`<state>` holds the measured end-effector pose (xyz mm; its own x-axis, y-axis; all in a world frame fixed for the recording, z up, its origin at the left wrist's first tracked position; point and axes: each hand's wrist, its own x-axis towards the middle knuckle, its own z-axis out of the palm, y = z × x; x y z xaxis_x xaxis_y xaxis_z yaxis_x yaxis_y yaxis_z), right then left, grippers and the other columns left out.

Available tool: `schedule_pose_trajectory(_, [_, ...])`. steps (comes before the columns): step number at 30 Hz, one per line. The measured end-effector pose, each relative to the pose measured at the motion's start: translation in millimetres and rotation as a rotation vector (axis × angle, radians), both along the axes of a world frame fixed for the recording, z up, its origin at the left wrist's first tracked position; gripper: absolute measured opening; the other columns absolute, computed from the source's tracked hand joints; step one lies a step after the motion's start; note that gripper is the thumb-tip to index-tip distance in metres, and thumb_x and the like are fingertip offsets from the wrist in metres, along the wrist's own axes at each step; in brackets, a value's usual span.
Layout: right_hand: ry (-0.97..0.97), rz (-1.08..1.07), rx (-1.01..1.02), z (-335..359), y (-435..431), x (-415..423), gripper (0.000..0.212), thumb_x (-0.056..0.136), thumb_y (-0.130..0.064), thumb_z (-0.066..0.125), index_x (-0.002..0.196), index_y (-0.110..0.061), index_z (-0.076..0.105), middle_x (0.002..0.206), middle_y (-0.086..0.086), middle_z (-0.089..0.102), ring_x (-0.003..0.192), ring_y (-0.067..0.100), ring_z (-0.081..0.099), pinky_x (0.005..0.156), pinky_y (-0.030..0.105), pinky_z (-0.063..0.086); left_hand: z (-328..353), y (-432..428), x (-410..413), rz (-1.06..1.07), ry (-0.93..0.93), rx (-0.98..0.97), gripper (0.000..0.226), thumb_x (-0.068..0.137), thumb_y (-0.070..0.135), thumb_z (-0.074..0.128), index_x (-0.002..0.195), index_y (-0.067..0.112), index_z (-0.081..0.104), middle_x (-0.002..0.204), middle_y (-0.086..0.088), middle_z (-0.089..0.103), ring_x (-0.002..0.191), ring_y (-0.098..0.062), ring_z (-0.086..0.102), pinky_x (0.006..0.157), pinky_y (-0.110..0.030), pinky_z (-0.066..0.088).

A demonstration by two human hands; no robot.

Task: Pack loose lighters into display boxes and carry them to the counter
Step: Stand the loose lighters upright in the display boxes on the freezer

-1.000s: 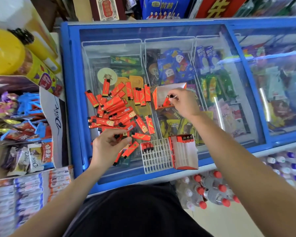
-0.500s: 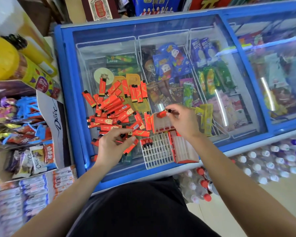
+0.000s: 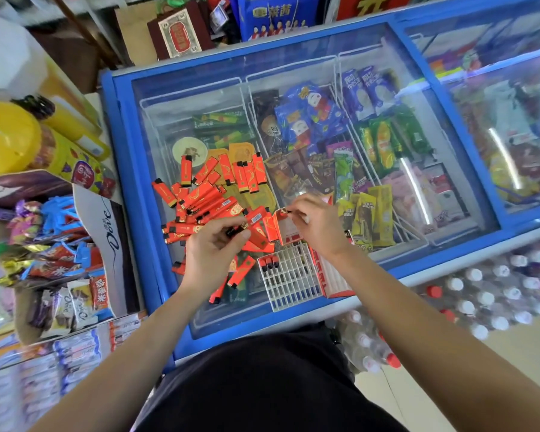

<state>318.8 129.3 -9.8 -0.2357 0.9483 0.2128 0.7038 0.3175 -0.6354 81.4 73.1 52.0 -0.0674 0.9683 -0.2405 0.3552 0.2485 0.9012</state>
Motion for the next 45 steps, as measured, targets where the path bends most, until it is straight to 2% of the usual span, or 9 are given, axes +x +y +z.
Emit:
schedule_pose_trajectory(6, [0.233, -0.11, -0.191, 34, -32, -7, 0.034, 0.078, -0.011, 0.08, 0.111, -0.01, 0.072, 0.108, -0.003, 0.064, 0.097, 0.013, 0.063, 0.084, 0.032, 0.056, 13, 4, 15, -0.031, -0.035, 0.032, 0.02, 0.088, 0.02, 0.078, 0.108, 0.021, 0.075, 0.079, -0.003, 0.075, 0.064, -0.025, 0.067, 0.057, -0.032, 0.057])
schedule_pose_trajectory(10, [0.434, -0.198, -0.412, 56, -62, -26, 0.054, 0.069, -0.032, 0.091, 0.114, -0.021, 0.063, 0.102, -0.007, 0.065, 0.088, 0.01, 0.063, 0.074, 0.024, 0.055, 20, 4, 33, -0.008, -0.067, 0.06, 0.018, 0.085, 0.018, 0.08, 0.102, 0.014, 0.075, 0.075, 0.003, 0.072, 0.053, -0.002, 0.063, 0.052, -0.016, 0.048])
schedule_pose_trajectory(12, [0.491, -0.273, -0.446, 57, -70, -33, 0.057, 0.068, -0.036, 0.092, 0.113, -0.023, 0.059, 0.098, -0.007, 0.066, 0.086, 0.009, 0.064, 0.074, 0.022, 0.054, 21, 3, 42, 0.009, -0.111, 0.038, 0.016, 0.084, 0.017, 0.082, 0.098, 0.015, 0.076, 0.071, 0.004, 0.071, 0.051, -0.002, 0.061, 0.051, -0.014, 0.046])
schedule_pose_trajectory(20, [0.542, -0.337, -0.492, 52, -81, -20, 0.021, 0.086, -0.021, 0.08, 0.102, -0.019, 0.066, 0.089, -0.007, 0.073, 0.082, 0.009, 0.069, 0.076, 0.028, 0.057, 14, 4, 45, -0.132, -0.084, 0.0, 0.031, 0.081, 0.013, 0.084, 0.111, 0.019, 0.077, 0.097, 0.006, 0.077, 0.083, -0.009, 0.074, 0.077, -0.025, 0.061])
schedule_pose_trajectory(29, [0.629, -0.462, -0.516, 49, -61, 17, 0.014, 0.092, -0.025, 0.063, 0.103, -0.03, 0.07, 0.092, 0.007, 0.074, 0.088, 0.033, 0.07, 0.082, 0.056, 0.057, 14, 19, 34, -0.214, 0.082, 0.129, 0.024, 0.084, 0.01, 0.082, 0.102, 0.023, 0.074, 0.09, 0.008, 0.075, 0.08, -0.008, 0.069, 0.074, -0.015, 0.055])
schedule_pose_trajectory(32, [0.564, -0.463, -0.466, 49, -49, 22, 0.013, 0.096, -0.012, 0.061, 0.103, -0.021, 0.066, 0.096, 0.006, 0.065, 0.083, 0.014, 0.068, 0.063, 0.025, 0.057, 7, 25, 35, -0.257, 0.127, 0.179, 0.024, 0.085, 0.008, 0.079, 0.107, 0.018, 0.077, 0.094, 0.004, 0.074, 0.08, -0.01, 0.07, 0.075, -0.019, 0.057])
schedule_pose_trajectory(34, [0.506, -0.447, -0.432, 46, -41, 23, 0.013, 0.095, -0.008, 0.063, 0.105, -0.015, 0.067, 0.094, -0.002, 0.062, 0.076, -0.003, 0.06, 0.065, 0.011, 0.048, 1, 31, 37, -0.288, 0.167, 0.222, 0.028, 0.086, 0.007, 0.078, 0.111, 0.017, 0.076, 0.098, 0.002, 0.07, 0.078, -0.01, 0.068, 0.075, -0.018, 0.057])
schedule_pose_trajectory(38, [0.427, -0.368, -0.444, 41, -28, 27, 0.012, 0.093, -0.01, 0.067, 0.104, -0.006, 0.072, 0.092, 0.003, 0.072, 0.078, 0.005, 0.064, 0.071, 0.01, 0.047, -5, 36, 40, -0.315, 0.185, 0.253, 0.029, 0.085, 0.007, 0.078, 0.111, 0.019, 0.076, 0.098, 0.001, 0.068, 0.076, -0.009, 0.066, 0.072, -0.016, 0.056])
schedule_pose_trajectory(45, [0.328, -0.285, -0.414, 21, -7, 21, 0.023, 0.087, -0.003, 0.074, 0.107, -0.015, 0.071, 0.099, -0.002, 0.073, 0.092, 0.009, 0.07, 0.084, 0.016, 0.054, -12, 29, 26, -0.26, 0.179, 0.229, 0.026, 0.086, 0.003, 0.077, 0.108, 0.017, 0.078, 0.092, 0.005, 0.066, 0.076, -0.011, 0.064, 0.07, -0.014, 0.052])
